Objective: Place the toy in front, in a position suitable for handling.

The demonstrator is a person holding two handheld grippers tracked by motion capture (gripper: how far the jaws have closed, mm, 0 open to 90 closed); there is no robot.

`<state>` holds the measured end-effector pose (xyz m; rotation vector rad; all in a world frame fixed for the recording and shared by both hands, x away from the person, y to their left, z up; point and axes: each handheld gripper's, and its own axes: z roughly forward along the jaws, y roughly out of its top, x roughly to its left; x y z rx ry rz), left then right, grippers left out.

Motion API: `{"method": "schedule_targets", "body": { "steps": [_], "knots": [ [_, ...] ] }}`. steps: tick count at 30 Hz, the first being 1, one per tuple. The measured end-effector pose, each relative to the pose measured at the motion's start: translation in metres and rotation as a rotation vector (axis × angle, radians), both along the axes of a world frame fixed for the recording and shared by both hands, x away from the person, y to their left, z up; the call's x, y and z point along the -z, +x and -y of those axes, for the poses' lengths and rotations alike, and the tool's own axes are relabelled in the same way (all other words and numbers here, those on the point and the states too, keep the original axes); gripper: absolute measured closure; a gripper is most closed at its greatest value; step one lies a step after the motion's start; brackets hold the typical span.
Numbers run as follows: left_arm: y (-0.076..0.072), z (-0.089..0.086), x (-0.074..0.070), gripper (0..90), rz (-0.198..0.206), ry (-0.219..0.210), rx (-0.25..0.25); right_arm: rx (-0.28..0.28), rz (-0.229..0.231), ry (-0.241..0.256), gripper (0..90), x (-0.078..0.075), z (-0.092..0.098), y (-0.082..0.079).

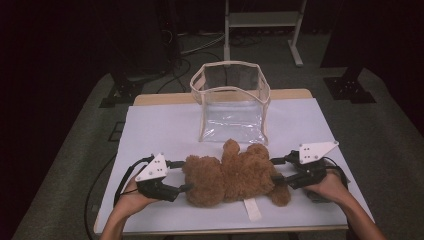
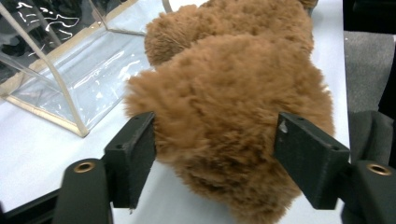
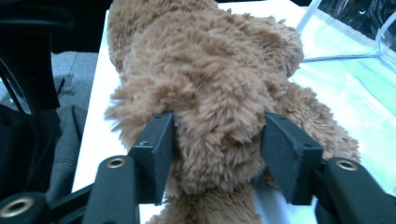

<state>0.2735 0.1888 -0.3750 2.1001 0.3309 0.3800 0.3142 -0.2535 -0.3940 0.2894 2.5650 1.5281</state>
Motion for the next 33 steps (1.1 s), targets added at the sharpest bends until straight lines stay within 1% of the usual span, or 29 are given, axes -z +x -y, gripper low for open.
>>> {"method": "schedule_targets", "body": {
  "steps": [2,3,4,5,6,7,8,9,10,11,12,13,14,15,16,18,20,21,22,23,24,25,26,27,29,30,31,32,33],
  "knots": [
    [-0.002,0.002,0.001,25.7,0.007,0.003,0.009,-0.013,0.008,0.005,38.5,0.003,-0.002,0.001],
    [-0.003,0.005,0.004,25.7,0.013,0.013,0.02,-0.013,0.008,0.005,38.5,0.003,-0.002,0.001],
    [-0.002,0.011,0.009,23.0,0.019,0.045,0.024,-0.029,0.014,0.007,36.6,0.007,-0.006,0.002],
    [-0.002,0.011,0.009,21.9,0.019,0.045,0.024,-0.029,0.014,0.007,36.6,0.007,-0.006,0.002],
    [0.002,0.016,0.014,21.3,0.006,0.066,0.025,-0.044,0.018,0.002,35.0,0.01,-0.01,0.004],
    [0.004,0.017,0.017,21.0,-0.005,0.065,0.018,-0.049,0.018,-0.001,35.0,0.011,-0.012,0.005],
    [0.004,0.017,0.017,21.1,-0.005,0.065,0.018,-0.053,0.013,0.001,35.0,0.012,-0.013,0.007],
    [0.01,0.02,0.021,22.4,-0.027,0.069,0.017,-0.06,0.006,0.008,35.1,0.013,-0.016,0.009],
    [0.01,0.02,0.021,25.3,-0.027,0.069,0.017,-0.06,0.006,0.008,35.1,0.013,-0.016,0.009],
    [0.013,0.021,0.023,25.3,-0.044,0.06,0.006,-0.062,0.001,0.012,35.6,0.014,-0.017,0.01],
    [0.015,0.021,0.023,36.9,-0.054,0.055,0.001,-0.068,-0.028,0.026,41.1,0.017,-0.023,0.014],
    [0.017,0.022,0.024,41.5,-0.064,0.039,-0.003,-0.067,-0.04,0.032,45.0,0.017,-0.024,0.015],
    [0.017,0.022,0.024,45.9,-0.064,0.039,-0.003,-0.067,-0.04,0.032,45.0,0.017,-0.024,0.015],
    [0.018,0.023,0.022,49.6,-0.069,0.008,-0.001,-0.041,-0.06,0.032,57.5,0.016,-0.027,0.015],
    [0.018,0.023,0.022,51.8,-0.069,0.008,-0.001,-0.041,-0.06,0.032,57.5,0.016,-0.027,0.015],
    [0.018,0.022,0.019,53.5,-0.072,-0.002,0.002,-0.022,-0.065,0.025,64.7,0.012,-0.028,0.013],
    [0.018,0.022,0.016,54.3,-0.076,-0.009,0.01,-0.011,-0.064,0.016,68.1,0.006,-0.03,0.009],
    [0.017,0.023,0.013,55.8,-0.086,-0.015,0.017,-0.017,-0.082,0.046,70.2,-0.004,-0.03,0.004],
    [0.017,0.023,0.013,56.1,-0.086,-0.015,0.017,-0.017,-0.082,0.046,70.2,-0.004,-0.03,0.004],
    [0.018,0.024,0.012,56.2,-0.099,-0.027,0.022,-0.024,-0.079,0.047,71.3,-0.014,-0.032,0.0],
    [0.018,0.024,0.012,56.2,-0.105,-0.033,0.023,-0.024,-0.079,0.047,71.3,-0.014,-0.032,0.0],
    [0.018,0.024,0.011,56.3,-0.12,-0.046,0.031,-0.018,-0.078,0.036,71.5,-0.017,-0.033,-0.002],
    [0.018,0.024,0.01,56.7,-0.13,-0.061,0.037,-0.012,-0.085,0.022,71.7,-0.02,-0.034,-0.004],
    [0.018,0.024,0.009,56.9,-0.134,-0.072,0.044,-0.01,-0.11,0.014,72.2,-0.022,-0.034,-0.005],
    [0.018,0.026,0.007,57.1,-0.133,-0.084,0.055,-0.01,-0.159,0.016,72.7,-0.022,-0.035,-0.006],
    [0.018,0.03,0.006,55.7,-0.117,-0.074,0.062,-0.008,-0.199,0.013,73.0,-0.021,-0.034,-0.007],
    [0.018,0.03,0.006,53.4,-0.117,-0.074,0.062,0.002,-0.201,0.008,73.2,-0.02,-0.033,-0.008],
    [0.018,0.032,0.004,53.4,-0.1,-0.054,0.064,0.002,-0.201,0.008,73.2,-0.02,-0.033,-0.008],
    [0.017,0.033,0.003,50.5,-0.089,-0.043,0.067,0.018,-0.203,-0.006,73.3,-0.018,-0.03,-0.007]
  ]
}}
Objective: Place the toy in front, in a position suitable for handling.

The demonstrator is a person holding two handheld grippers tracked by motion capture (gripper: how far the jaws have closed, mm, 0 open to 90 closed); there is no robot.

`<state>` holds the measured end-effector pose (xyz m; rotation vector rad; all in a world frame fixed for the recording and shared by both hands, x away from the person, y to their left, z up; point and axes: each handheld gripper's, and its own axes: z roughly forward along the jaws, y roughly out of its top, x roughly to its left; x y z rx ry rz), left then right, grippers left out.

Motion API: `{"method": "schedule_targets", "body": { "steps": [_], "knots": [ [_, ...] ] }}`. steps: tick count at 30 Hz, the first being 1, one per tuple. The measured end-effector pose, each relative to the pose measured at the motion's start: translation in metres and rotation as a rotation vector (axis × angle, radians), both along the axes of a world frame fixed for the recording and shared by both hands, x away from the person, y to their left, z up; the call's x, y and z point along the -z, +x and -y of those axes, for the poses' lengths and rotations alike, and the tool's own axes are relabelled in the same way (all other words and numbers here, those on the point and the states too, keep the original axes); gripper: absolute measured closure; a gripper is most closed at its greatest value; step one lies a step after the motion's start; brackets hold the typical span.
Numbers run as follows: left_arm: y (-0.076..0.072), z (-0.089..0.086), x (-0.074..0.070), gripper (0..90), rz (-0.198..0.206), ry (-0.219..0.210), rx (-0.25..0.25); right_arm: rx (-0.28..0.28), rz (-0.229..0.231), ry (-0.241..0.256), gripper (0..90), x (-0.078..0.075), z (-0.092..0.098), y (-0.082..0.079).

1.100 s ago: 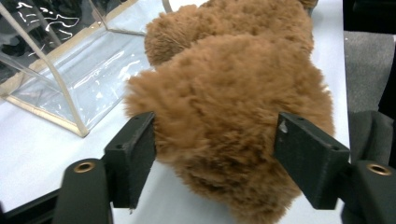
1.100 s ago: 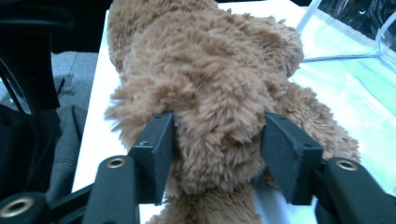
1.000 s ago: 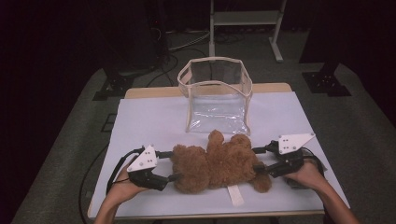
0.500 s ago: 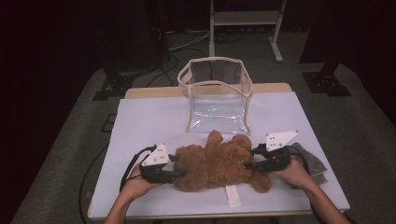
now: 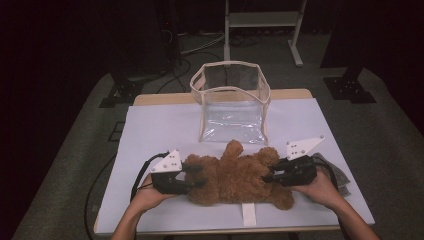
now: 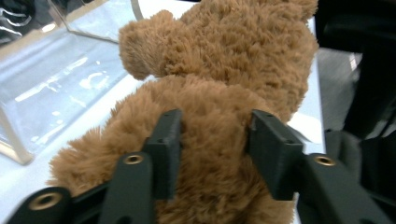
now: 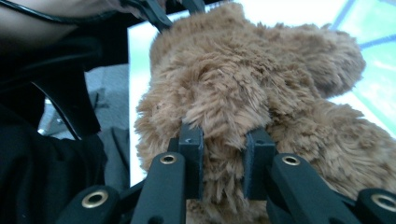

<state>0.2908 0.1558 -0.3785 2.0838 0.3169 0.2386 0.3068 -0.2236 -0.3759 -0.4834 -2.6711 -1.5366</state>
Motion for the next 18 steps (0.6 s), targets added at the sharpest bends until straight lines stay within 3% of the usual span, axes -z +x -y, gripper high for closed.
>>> {"method": "schedule_targets", "body": {
  "steps": [1,3,7,9,11,12,14,16,18],
  "knots": [
    [-0.001,0.001,-0.001,45.1,0.024,0.015,0.008,0.042,0.003,0.002,73.3,0.006,0.007,0.004],
    [-0.005,0.004,0.0,40.4,0.066,0.044,0.023,0.065,0.011,0.007,72.9,0.01,0.011,0.008],
    [-0.007,0.004,0.004,32.8,0.098,0.074,0.02,0.065,0.029,0.03,67.9,0.014,0.014,0.013],
    [-0.006,0.004,0.006,27.1,0.111,0.109,-0.006,0.045,0.079,0.044,58.1,0.015,0.016,0.012],
    [-0.005,0.002,0.009,25.0,0.111,0.11,-0.012,0.016,0.136,0.062,49.4,0.014,0.02,0.008],
    [-0.004,0.001,0.011,22.1,0.11,0.114,-0.009,-0.004,0.216,0.046,38.7,0.014,0.022,0.001],
    [-0.005,0.003,0.014,21.1,0.116,0.116,-0.006,-0.006,0.23,0.038,36.0,0.014,0.022,0.0],
    [-0.004,0.006,0.016,18.3,0.117,0.121,0.0,-0.028,0.281,0.006,32.8,0.018,0.021,-0.002],
    [-0.002,0.008,0.018,17.3,0.118,0.126,-0.001,-0.043,0.289,-0.003,30.9,0.022,0.018,-0.001]
  ]
}}
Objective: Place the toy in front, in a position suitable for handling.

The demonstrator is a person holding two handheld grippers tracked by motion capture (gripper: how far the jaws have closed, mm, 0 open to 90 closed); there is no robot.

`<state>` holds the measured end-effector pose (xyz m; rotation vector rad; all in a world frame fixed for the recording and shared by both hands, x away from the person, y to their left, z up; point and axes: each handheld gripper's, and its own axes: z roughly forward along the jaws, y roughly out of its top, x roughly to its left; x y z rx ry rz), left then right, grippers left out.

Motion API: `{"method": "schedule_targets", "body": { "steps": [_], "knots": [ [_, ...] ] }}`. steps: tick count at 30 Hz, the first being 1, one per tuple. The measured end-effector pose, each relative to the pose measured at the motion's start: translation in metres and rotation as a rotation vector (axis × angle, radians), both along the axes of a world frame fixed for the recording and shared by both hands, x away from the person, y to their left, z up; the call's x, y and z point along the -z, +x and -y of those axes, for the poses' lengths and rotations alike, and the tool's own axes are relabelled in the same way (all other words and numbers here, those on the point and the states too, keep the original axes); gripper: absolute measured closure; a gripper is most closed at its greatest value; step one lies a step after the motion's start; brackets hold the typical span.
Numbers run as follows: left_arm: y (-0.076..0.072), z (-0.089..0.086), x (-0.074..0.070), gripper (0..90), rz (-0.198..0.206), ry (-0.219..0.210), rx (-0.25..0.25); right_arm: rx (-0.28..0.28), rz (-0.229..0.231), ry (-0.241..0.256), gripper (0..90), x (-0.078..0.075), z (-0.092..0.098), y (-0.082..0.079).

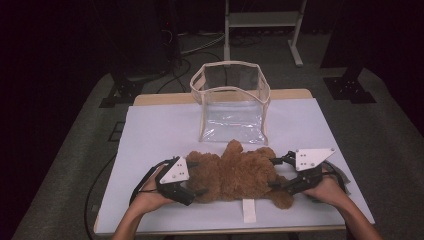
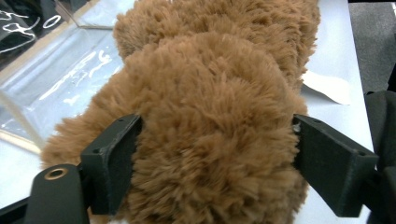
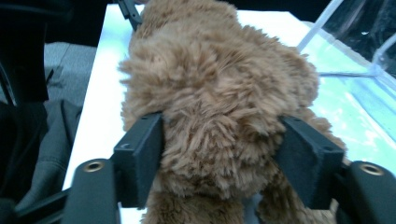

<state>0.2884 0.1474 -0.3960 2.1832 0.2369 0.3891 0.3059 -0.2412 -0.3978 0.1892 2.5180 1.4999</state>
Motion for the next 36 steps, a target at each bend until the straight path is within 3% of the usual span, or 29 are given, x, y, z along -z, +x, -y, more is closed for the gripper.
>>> {"method": "schedule_targets", "body": {
  "steps": [4,5,6,7,8,9,13,19,21,25,28,30,32,36],
  "knots": [
    [0.005,0.005,0.002,20.0,0.004,0.034,-0.012,-0.011,-0.007,0.004,30.0,0.005,-0.009,0.007],
    [0.006,0.006,0.001,24.7,0.003,0.045,-0.015,-0.011,-0.013,0.005,30.4,0.005,-0.011,0.008],
    [0.007,0.006,0.001,36.2,-0.001,0.051,-0.02,-0.009,-0.017,-0.002,34.1,0.007,-0.015,0.011],
    [0.007,0.007,0.001,36.2,-0.002,0.053,-0.02,-0.009,-0.017,-0.002,34.1,0.007,-0.015,0.011],
    [0.008,0.007,0.0,40.2,-0.008,0.048,-0.021,-0.004,-0.032,0.001,37.0,0.008,-0.016,0.012],
    [0.009,0.006,-0.001,48.1,-0.024,0.034,-0.027,0.009,-0.063,0.002,49.6,0.009,-0.017,0.014],
    [0.008,0.006,-0.004,54.6,-0.037,0.011,-0.024,0.046,-0.086,-0.017,62.9,0.002,-0.019,0.013],
    [0.006,0.006,-0.017,55.5,-0.082,-0.005,-0.008,0.054,-0.136,-0.018,66.4,-0.011,-0.019,0.012],
    [0.003,0.004,-0.021,55.3,-0.1,-0.019,0.002,0.046,-0.173,-0.003,66.5,-0.016,-0.018,0.009],
    [-0.001,0.004,-0.023,54.0,-0.127,-0.014,0.017,0.031,-0.207,-0.016,66.1,-0.021,-0.016,0.002],
    [0.001,0.005,-0.018,52.6,-0.134,-0.008,0.012,0.035,-0.212,-0.025,65.8,-0.019,-0.015,0.0],
    [0.003,0.003,-0.015,46.9,-0.134,-0.03,-0.002,0.048,-0.233,-0.009,64.1,-0.011,-0.012,0.002],
    [0.006,0.001,-0.017,40.8,-0.135,-0.042,-0.017,0.056,-0.27,0.041,57.5,-0.005,-0.006,0.007],
    [0.005,-0.002,-0.02,35.2,-0.129,-0.042,-0.012,0.053,-0.277,0.05,51.4,-0.007,-0.002,0.01]
  ]
}}
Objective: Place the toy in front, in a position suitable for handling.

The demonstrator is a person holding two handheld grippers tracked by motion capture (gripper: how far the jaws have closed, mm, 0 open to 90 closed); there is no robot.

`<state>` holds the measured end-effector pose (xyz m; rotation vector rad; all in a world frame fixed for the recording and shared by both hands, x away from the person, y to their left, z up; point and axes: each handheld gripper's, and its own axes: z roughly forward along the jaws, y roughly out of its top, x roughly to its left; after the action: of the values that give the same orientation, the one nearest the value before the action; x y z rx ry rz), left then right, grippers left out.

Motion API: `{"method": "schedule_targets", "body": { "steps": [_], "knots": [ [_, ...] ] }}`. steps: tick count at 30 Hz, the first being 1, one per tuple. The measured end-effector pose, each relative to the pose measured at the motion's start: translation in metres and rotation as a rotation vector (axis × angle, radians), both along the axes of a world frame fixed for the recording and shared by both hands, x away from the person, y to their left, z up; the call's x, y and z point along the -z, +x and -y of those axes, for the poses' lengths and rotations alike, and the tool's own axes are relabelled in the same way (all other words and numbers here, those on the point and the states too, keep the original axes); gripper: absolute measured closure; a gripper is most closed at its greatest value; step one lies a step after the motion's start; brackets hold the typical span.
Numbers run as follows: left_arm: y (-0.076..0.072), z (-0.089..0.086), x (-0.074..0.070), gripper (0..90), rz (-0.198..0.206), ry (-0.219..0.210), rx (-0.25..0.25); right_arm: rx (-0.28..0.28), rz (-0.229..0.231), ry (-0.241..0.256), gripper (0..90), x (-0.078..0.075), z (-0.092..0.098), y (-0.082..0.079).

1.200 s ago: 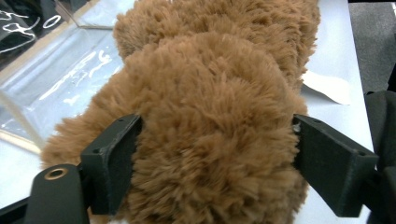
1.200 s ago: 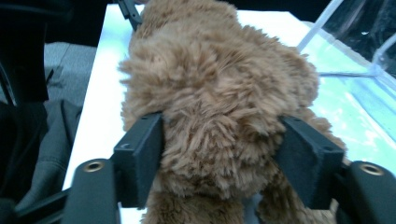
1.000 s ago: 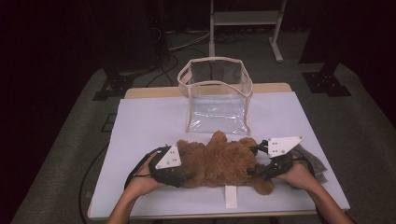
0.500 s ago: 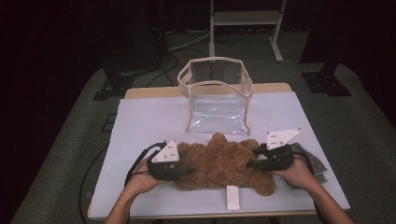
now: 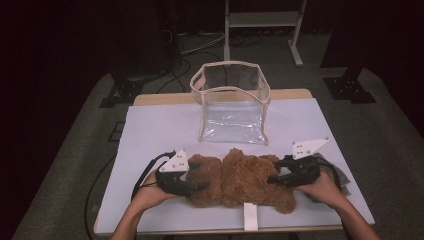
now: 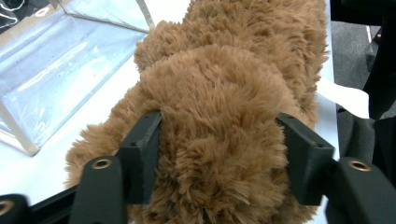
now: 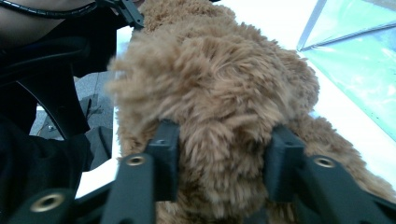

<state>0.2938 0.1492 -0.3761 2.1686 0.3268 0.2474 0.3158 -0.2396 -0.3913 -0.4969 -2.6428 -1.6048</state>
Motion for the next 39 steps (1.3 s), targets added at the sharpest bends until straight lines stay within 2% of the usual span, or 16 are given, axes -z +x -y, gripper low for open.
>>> {"method": "schedule_targets", "body": {
  "steps": [7,17,28,35,39],
  "knots": [
    [-0.001,-0.008,-0.003,29.8,0.005,-0.012,-0.014,0.0,0.024,-0.003,46.2,-0.014,0.014,0.001],
    [-0.004,-0.014,-0.003,26.2,0.008,-0.025,-0.045,0.005,0.039,-0.037,41.4,-0.024,0.015,0.009],
    [-0.003,-0.016,-0.005,21.9,0.016,-0.037,-0.066,0.061,0.059,-0.035,37.3,-0.041,0.026,0.023],
    [-0.003,-0.019,-0.005,19.6,0.018,-0.049,-0.079,0.071,0.065,-0.045,35.3,-0.048,0.025,0.032],
    [-0.001,-0.02,-0.004,18.3,0.02,-0.054,-0.087,0.074,0.067,-0.076,32.6,-0.053,0.02,0.039]
  ]
}}
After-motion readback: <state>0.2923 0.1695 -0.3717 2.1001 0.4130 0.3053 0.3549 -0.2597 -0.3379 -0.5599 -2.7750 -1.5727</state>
